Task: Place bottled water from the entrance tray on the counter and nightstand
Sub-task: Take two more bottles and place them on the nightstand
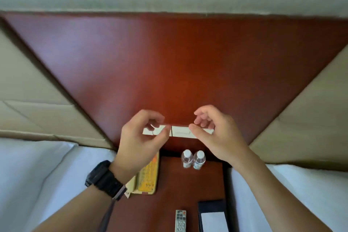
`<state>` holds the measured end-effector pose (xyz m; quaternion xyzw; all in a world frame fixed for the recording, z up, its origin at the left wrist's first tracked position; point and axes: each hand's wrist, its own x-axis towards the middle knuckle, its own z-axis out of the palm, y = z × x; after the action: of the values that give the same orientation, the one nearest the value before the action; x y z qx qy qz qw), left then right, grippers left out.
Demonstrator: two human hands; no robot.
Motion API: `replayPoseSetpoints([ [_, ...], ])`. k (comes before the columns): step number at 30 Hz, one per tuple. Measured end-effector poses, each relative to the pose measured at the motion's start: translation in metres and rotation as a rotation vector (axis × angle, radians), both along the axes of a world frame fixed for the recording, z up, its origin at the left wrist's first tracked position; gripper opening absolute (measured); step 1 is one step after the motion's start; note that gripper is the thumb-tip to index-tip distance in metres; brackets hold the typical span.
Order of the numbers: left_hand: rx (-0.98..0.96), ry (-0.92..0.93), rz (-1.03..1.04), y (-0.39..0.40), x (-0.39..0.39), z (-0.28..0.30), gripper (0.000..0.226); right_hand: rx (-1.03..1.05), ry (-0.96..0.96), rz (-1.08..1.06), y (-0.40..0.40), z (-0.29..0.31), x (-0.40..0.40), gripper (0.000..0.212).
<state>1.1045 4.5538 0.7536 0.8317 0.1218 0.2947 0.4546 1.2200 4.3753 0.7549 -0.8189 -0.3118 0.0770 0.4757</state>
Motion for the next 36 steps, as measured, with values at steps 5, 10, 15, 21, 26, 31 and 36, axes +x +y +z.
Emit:
replayPoseSetpoints([
  [5,0.154,-0.15,0.081,0.011,-0.057,0.153,0.007,0.136,-0.127,0.037,0.007,0.15,-0.048,0.015],
  [10,0.216,-0.26,0.105,0.019,-0.118,0.241,0.006,0.238,-0.196,0.114,0.019,0.23,-0.101,0.009],
  [15,0.235,-0.298,0.176,0.041,-0.174,0.268,0.008,0.272,-0.222,0.176,0.046,0.254,-0.137,0.013],
  [21,0.225,-0.302,0.304,0.063,-0.247,0.28,0.015,0.346,-0.187,0.294,0.092,0.267,-0.188,0.014],
  [26,0.287,-0.262,0.567,0.073,-0.344,0.284,0.013,0.409,-0.058,0.58,0.151,0.266,-0.262,0.03],
  [31,0.389,-0.15,0.964,0.051,-0.474,0.283,0.012,0.438,0.037,0.951,0.212,0.261,-0.364,0.037],
  [36,0.414,-0.033,1.453,-0.048,-0.613,0.279,0.011,0.447,0.07,1.414,0.223,0.257,-0.517,0.031],
])
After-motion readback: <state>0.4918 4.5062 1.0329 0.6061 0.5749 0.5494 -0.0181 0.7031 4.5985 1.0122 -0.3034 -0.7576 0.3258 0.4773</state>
